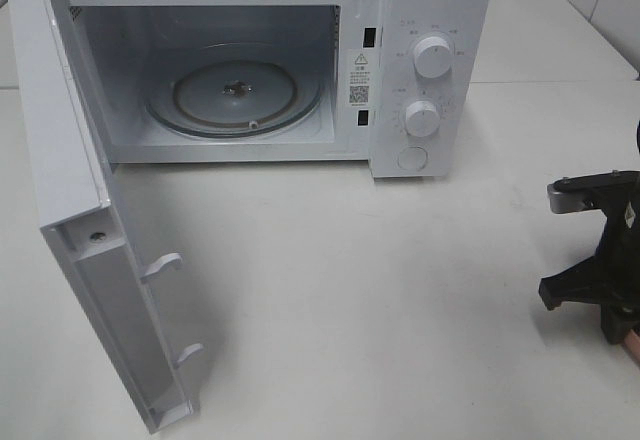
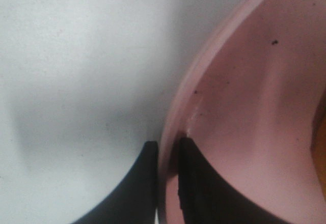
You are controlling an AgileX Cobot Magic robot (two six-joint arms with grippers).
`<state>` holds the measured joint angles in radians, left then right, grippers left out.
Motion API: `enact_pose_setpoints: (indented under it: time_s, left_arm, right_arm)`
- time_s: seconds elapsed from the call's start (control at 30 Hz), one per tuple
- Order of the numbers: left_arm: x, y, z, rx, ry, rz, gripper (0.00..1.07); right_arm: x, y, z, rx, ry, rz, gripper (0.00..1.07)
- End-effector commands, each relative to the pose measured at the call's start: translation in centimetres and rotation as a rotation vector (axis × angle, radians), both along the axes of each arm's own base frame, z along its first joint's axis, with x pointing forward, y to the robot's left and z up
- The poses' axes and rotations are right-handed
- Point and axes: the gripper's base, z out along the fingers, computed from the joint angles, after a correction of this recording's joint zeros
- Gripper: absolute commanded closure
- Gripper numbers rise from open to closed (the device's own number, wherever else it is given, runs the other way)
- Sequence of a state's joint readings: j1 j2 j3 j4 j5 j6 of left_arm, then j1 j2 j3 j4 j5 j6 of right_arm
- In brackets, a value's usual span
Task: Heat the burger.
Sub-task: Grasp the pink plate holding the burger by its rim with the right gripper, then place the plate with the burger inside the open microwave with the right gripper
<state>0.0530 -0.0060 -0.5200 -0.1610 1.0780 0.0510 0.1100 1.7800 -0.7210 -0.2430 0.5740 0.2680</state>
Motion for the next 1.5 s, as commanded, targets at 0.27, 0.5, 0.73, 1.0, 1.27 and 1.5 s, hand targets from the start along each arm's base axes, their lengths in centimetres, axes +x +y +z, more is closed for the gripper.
enact_pose_setpoints:
  time_s: [0.27, 0.5, 0.73, 1.0, 1.27, 1.5]
  left_arm:
    - [-0.2, -0.1, 0.0, -0.006, -0.021, 0.000, 0.09]
    - [-0.2, -0.1, 0.0, -0.006, -0.021, 0.000, 0.09]
    - [-0.2, -0.1, 0.0, -0.006, -0.021, 0.000, 0.09]
    - [-0.2, -0.1, 0.0, -0.006, -0.021, 0.000, 0.09]
    - [-0.2, -0.1, 0.0, -0.006, -0.021, 0.000, 0.09]
    - [-0.2, -0.1, 0.0, -0.006, -0.021, 0.000, 0.09]
  right_arm:
    - [-0.5, -0.1, -0.4, -0.021, 0.052, 0.012, 1.07]
    - [-0.5, 0.7, -0.3, -0.084, 0.038, 0.040, 1.07]
    - [-0.8, 1.9, 0.1, -0.215, 0.028, 0.091, 1.07]
    - [-1.1, 2.6, 1.5, -0.295, -0.003, 0.161, 1.07]
    - [-1.4, 3.1, 2.6, -0.354, -0.025, 0.188, 1.07]
    - [-2.0, 3.2, 3.3, -0.379, -0.035, 0.198, 1.07]
